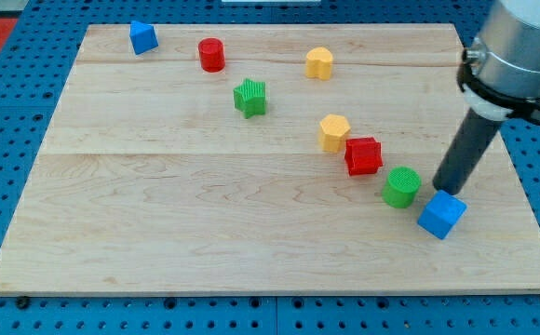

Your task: Move the yellow heart to the left of the green star

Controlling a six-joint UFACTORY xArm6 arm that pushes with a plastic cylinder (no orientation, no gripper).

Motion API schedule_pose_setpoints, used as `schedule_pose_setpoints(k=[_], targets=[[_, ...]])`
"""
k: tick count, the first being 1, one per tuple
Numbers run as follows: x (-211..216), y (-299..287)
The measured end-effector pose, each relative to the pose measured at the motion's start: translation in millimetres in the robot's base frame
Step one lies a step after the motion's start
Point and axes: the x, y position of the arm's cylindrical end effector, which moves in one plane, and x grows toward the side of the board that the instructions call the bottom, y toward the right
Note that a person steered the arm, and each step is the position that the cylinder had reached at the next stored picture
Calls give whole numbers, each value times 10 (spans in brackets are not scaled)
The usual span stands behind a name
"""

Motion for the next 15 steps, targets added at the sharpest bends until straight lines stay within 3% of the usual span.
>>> schedule_pose_setpoints(k=[1,3,5,8,10,11,12,15], targets=[[5,-157],[327,56],[-428,207],[-1919,-636],[-2453,-1679],[-2534,-1503],[-2811,-1735],[-2373,-1904]])
